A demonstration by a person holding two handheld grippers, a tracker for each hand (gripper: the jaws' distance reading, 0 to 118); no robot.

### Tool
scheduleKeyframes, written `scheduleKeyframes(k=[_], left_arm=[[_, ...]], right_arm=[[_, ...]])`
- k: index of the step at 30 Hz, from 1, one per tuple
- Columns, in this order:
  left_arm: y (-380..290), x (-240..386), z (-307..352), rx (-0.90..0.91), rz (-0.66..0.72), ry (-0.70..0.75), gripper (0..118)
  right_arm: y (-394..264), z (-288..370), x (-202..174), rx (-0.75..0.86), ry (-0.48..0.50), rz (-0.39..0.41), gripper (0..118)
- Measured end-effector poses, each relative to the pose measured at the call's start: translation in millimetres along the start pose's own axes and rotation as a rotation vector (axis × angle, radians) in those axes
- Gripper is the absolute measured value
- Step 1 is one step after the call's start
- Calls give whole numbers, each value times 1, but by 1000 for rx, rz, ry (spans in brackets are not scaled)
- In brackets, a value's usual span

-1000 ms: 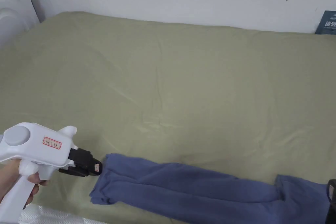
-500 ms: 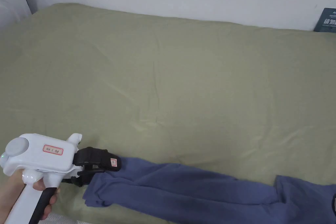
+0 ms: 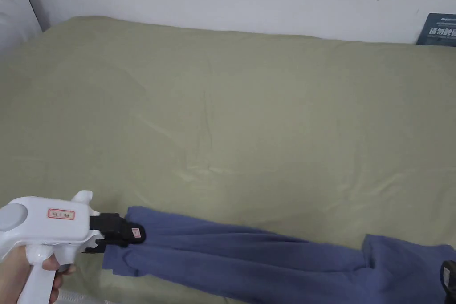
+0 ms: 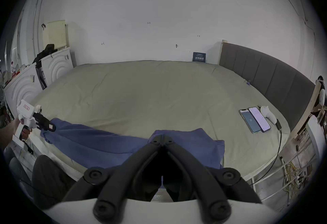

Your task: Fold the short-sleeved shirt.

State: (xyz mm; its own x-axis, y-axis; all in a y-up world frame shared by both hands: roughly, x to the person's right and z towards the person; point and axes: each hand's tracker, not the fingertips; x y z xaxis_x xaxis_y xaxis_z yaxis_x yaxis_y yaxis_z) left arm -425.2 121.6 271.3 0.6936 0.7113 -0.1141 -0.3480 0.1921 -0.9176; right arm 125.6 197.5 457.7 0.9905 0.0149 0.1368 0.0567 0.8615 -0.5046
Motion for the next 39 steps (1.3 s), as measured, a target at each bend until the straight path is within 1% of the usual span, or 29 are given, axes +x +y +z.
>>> scheduleKeyframes(k=[2, 5, 7, 10, 13, 16, 20, 24, 27, 30, 31, 32, 33, 34, 35, 37, 39], left_arm=[[0, 3, 16, 28, 13, 10, 6], [-1, 6, 48, 75, -7, 40, 6], [-4, 9, 68, 93, 15, 44, 6], [-15, 33, 74, 78, -67, 96, 6], [-30, 71, 65, 40, -127, 74, 6], [-46, 116, 46, 15, -210, 47, 6], [-64, 169, 3, -66, -297, -8, 6], [-83, 205, -55, -134, -391, 24, 6], [-93, 218, -101, -190, -412, 60, 6], [-104, 222, -146, -253, -441, 121, 6], [-108, 222, -158, -267, -458, 133, 13], [-115, 225, -168, -266, -480, 135, 37], [-117, 223, -176, -264, -474, 121, 79], [-118, 222, -182, -288, -478, 117, 118], [-117, 222, -183, -294, -473, 120, 118], [-117, 223, -169, -264, -458, 41, 118], [-110, 220, -145, -226, -447, 17, 118]], right_arm=[[1, 3, 2, 9, 2, -3, 0], [3, 6, 6, 20, 8, -8, 0], [5, 8, 9, 29, 9, -8, 0], [6, 10, 13, 44, 11, -11, 0], [8, 14, 15, 67, 4, -16, 0], [12, 19, 18, 96, -13, -22, 0], [16, 30, 22, 153, -49, -2, 0], [21, 41, 24, 223, -104, 21, 0], [25, 47, 25, 264, -133, 38, 0], [31, 50, 26, 277, -138, 45, 0], [32, 51, 27, 282, -137, 43, 0], [34, 51, 27, 284, -137, 40, 0], [35, 50, 28, 285, -136, 37, 0], [36, 50, 29, 287, -139, 34, 0], [37, 50, 29, 286, -143, 31, 0], [38, 50, 31, 286, -143, 24, 0], [39, 50, 31, 287, -141, 17, 0]])
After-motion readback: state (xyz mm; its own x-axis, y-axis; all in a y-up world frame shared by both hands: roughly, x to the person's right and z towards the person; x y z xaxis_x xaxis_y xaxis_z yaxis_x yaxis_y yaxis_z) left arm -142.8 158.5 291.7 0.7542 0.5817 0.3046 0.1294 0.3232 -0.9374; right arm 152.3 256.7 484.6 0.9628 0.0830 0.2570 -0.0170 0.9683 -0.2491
